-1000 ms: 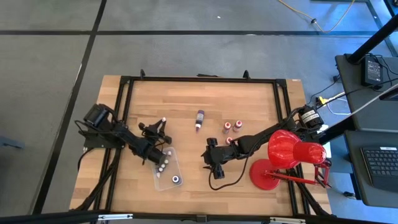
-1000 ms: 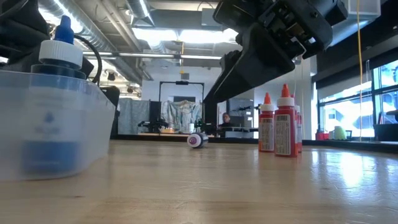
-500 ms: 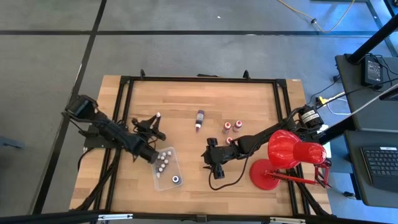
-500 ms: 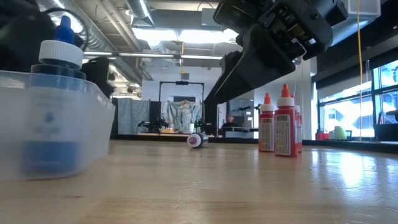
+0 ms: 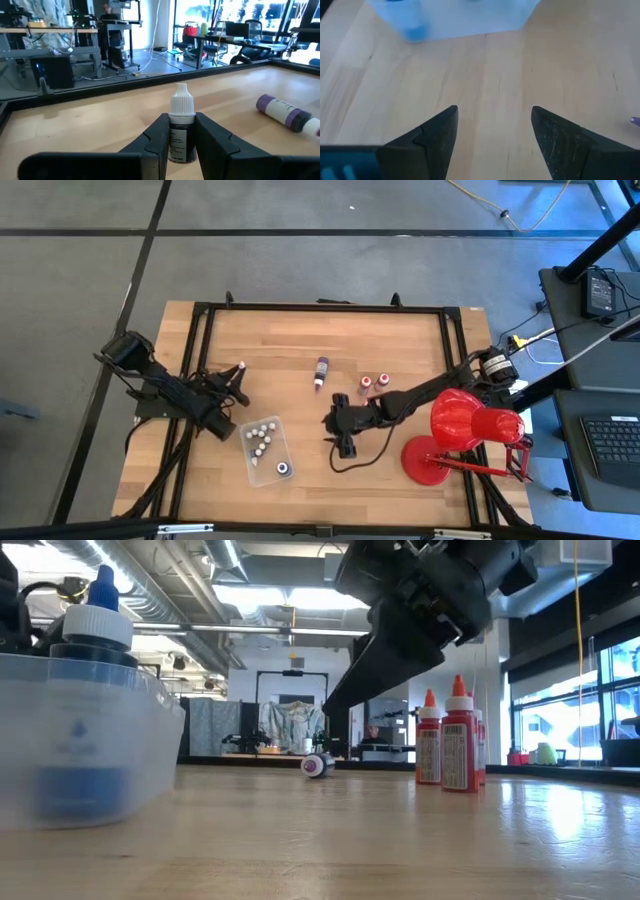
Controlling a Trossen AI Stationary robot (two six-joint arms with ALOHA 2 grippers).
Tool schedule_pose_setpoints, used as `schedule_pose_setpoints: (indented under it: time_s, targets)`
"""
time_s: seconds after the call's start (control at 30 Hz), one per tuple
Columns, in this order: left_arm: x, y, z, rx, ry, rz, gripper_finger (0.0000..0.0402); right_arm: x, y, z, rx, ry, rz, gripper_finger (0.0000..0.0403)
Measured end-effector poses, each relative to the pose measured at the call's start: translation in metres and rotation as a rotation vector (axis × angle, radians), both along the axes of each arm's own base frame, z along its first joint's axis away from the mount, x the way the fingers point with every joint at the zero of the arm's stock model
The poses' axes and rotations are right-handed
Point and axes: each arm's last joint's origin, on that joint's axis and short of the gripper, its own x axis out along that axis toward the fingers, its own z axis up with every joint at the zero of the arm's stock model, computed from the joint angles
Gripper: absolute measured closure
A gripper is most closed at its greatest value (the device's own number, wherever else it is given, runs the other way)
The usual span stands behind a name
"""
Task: Pick & Place food coloring
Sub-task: Put the small red food coloring bottle into the bin
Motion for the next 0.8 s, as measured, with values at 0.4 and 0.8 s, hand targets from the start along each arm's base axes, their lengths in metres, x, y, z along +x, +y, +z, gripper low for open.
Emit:
schedule_pose_setpoints:
  time_s: [0.4,0.8]
  targets:
    - [-0.003,0.002,-0.011,-0.015,0.020,-0.013,0.0323,0.002,-0.004,0.001,0.010,-0.016,-0.019,0.0147]
    - [0.003,-0.002,-0.021,-0.043,-0.023,-0.018,0.0323,0.002,-0.004,0.001,0.010,-0.017,-0.019,0.0147]
